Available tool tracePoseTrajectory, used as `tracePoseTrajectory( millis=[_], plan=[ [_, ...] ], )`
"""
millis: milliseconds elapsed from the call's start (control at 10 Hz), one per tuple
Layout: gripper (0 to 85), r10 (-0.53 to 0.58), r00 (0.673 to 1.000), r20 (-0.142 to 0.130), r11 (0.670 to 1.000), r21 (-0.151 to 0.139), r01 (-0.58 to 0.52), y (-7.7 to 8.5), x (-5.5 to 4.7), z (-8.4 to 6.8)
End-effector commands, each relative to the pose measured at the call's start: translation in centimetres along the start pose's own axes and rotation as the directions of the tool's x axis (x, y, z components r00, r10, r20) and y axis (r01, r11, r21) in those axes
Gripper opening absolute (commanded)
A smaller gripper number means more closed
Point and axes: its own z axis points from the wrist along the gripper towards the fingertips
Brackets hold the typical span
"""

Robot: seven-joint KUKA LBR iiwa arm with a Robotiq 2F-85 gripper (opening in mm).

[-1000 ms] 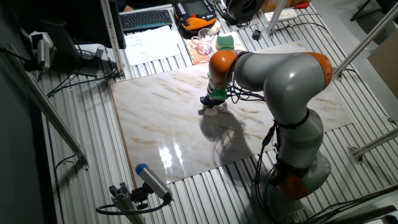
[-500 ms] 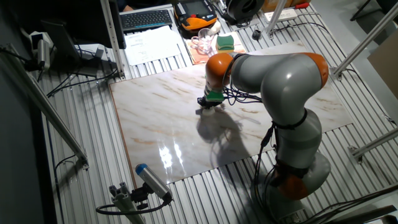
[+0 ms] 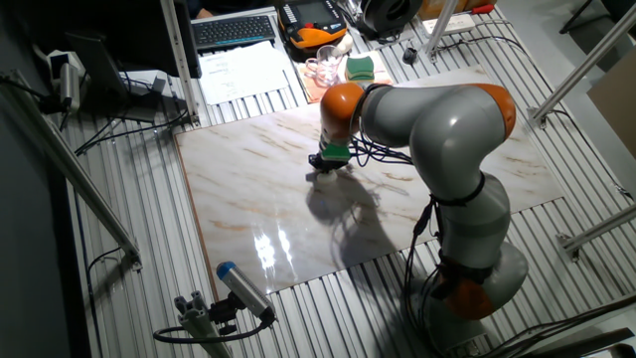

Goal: Clean the tabletop with a sponge

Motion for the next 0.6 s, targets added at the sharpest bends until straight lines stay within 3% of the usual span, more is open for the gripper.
tracePoseTrajectory(
  millis=[0, 500],
  plan=[
    [0.0, 0.002, 1.000, 0.003, 1.000, -0.001, -0.002, 0.05, -0.33, 0.22],
    [0.0, 0.010, 1.000, 0.012, 1.000, 0.006, -0.011, 0.17, -0.51, 0.43]
  ],
)
